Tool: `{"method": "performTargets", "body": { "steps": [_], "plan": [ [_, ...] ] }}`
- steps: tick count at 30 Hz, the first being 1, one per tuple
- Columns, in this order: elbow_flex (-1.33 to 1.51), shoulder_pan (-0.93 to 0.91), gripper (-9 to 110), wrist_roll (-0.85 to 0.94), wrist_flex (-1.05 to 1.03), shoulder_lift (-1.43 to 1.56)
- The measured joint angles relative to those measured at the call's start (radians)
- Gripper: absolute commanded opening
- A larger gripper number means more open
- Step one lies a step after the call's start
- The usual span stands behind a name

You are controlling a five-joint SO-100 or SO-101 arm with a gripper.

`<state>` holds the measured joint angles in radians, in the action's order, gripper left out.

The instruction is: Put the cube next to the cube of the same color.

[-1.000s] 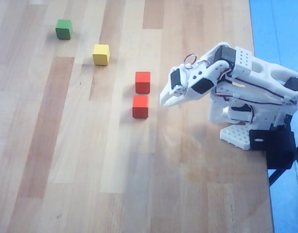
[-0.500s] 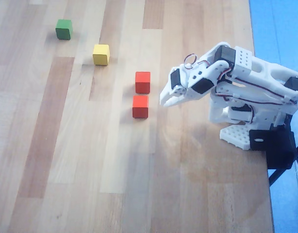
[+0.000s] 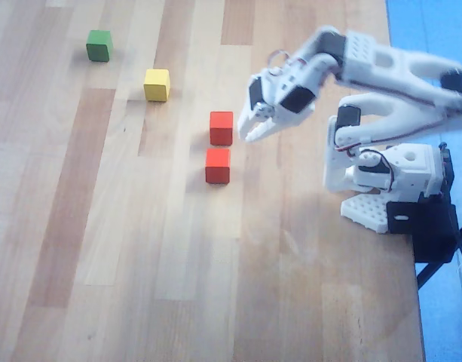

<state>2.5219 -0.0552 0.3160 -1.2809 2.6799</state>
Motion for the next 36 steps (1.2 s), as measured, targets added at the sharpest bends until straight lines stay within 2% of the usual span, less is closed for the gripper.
{"method": "performTargets", "body": {
  "steps": [4,8,18,36],
  "plan": [
    [-0.158,0.000,2,0.000,-0.074,-0.186],
    [-0.256,0.032,9,0.000,-0.114,-0.318],
    [-0.296,0.060,28,0.000,-0.127,-0.469],
    [-0.460,-0.014,28,0.035,-0.035,-0.933]
  ]
}}
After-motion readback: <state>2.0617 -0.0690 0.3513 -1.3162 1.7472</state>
